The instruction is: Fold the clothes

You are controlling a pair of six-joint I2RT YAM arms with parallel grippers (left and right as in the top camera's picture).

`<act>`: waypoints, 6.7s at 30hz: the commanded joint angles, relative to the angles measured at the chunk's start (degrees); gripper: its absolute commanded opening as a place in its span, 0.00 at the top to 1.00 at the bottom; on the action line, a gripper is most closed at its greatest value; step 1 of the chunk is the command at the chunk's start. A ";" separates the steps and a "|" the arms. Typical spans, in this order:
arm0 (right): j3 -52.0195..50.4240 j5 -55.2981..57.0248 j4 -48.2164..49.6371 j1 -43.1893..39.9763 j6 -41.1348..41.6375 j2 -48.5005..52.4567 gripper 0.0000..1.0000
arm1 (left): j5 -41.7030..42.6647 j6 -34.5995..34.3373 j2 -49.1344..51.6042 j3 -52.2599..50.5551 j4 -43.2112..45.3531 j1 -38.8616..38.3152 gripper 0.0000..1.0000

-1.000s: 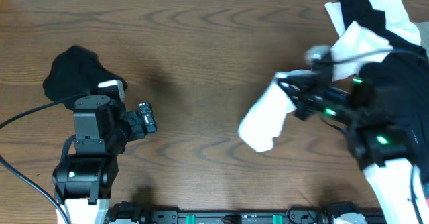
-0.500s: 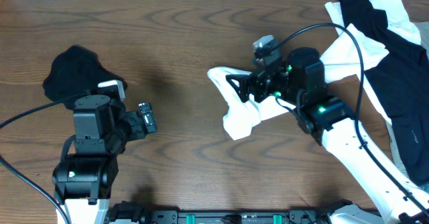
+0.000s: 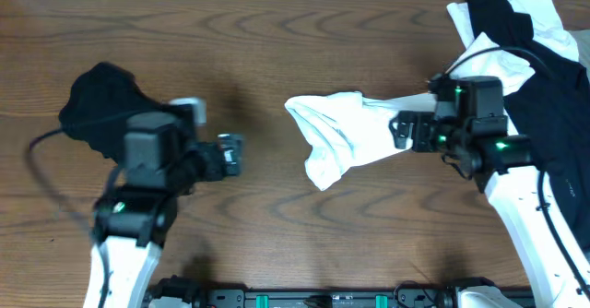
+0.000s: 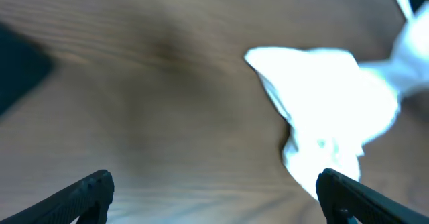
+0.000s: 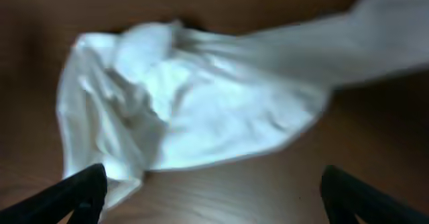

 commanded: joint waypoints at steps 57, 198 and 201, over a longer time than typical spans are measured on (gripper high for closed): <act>0.11 4.02 -8.48 -2.32 -0.55 -0.68 0.05 | -14.38 -9.05 23.61 0.96 14.86 -4.42 0.16; 0.07 -3.10 -7.34 11.02 -8.63 4.52 0.06 | 1.79 -2.45 19.28 33.27 -17.84 -4.20 0.94; 0.07 -3.06 -6.16 11.04 -8.59 4.52 0.05 | 1.81 -2.45 11.89 39.80 -17.05 -4.20 0.94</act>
